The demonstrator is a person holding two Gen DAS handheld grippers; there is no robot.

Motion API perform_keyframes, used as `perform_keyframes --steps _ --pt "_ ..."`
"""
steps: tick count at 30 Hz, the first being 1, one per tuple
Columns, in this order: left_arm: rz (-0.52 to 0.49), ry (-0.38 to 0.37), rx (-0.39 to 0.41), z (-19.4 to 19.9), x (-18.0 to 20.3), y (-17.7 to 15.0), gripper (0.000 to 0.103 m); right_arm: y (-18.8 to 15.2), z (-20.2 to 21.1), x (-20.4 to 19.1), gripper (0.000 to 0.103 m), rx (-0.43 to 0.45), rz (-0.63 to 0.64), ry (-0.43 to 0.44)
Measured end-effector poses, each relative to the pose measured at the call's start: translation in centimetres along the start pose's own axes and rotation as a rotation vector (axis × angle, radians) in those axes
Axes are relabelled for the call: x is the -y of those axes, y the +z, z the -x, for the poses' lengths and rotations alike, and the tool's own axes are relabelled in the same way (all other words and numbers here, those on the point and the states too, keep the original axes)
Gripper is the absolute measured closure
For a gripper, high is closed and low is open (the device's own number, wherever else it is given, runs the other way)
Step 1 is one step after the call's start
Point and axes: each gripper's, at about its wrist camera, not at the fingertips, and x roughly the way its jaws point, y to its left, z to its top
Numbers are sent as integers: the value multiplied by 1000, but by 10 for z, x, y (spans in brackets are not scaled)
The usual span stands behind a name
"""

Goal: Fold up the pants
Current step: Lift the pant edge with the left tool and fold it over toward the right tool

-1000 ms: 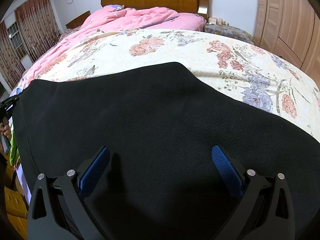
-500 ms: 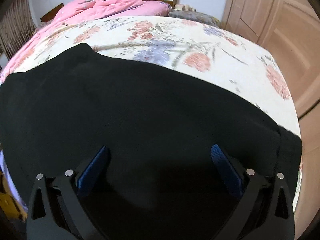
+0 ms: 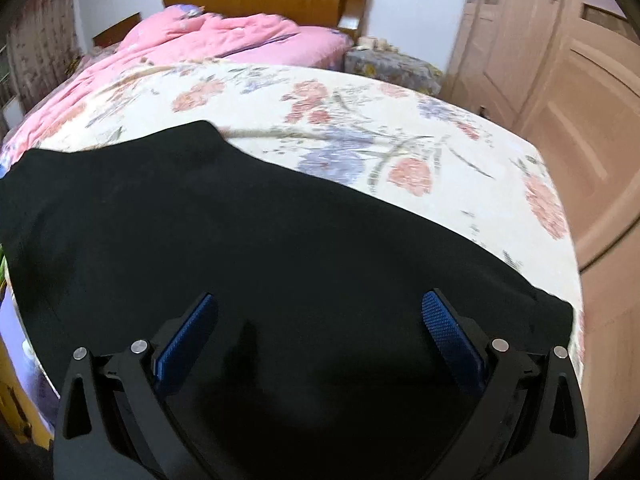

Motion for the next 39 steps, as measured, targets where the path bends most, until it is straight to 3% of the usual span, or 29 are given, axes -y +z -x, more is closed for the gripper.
perform_keyframes --steps 2,5,7,8,10,13,15,19,22,24,27,29,31,32,34,36,39 --pt "-12 -123 -172 -77 43 -6 6 0 -9 2 5 -26 29 -3" --pt "-9 -173 -334 -162 68 -26 15 -5 -30 16 5 -126 61 -52" --pt "-2 -166 -383 -195 66 -43 15 -16 -28 39 5 -138 22 58" --pt "-36 -162 -330 -194 65 -50 11 -20 -25 42 5 -132 45 79" --pt "-36 -197 -312 -192 62 -49 7 -32 -16 45 5 -127 119 90" --pt "-63 -168 -318 -192 65 -49 7 -48 -2 59 5 -93 164 90" --pt "-105 -131 -328 -197 73 -49 5 -48 9 71 5 -83 115 52" --pt "-191 -64 -353 -204 86 -54 2 -63 54 97 5 35 27 90" --pt "-230 -25 -363 -211 92 -58 2 -96 45 91 5 -46 102 34" --pt "-236 -17 -364 -212 92 -59 2 -112 43 103 4 -16 58 74" --pt "-237 -16 -364 -212 93 -59 2 -128 40 133 5 -40 -92 176" --pt "-243 -10 -365 -212 92 -59 1 -126 56 121 5 -13 -100 85" --pt "-245 -8 -365 -211 92 -59 1 -121 79 103 5 74 -37 15" --pt "-246 -7 -365 -211 92 -59 1 -114 92 94 5 145 -23 16" --pt "-246 -7 -365 -211 91 -59 1 -107 101 77 5 195 2 55" --pt "-245 -8 -365 -211 91 -59 1 -104 90 54 5 166 99 34" --pt "-243 -11 -364 -212 91 -58 1 -110 51 52 4 34 133 -21"
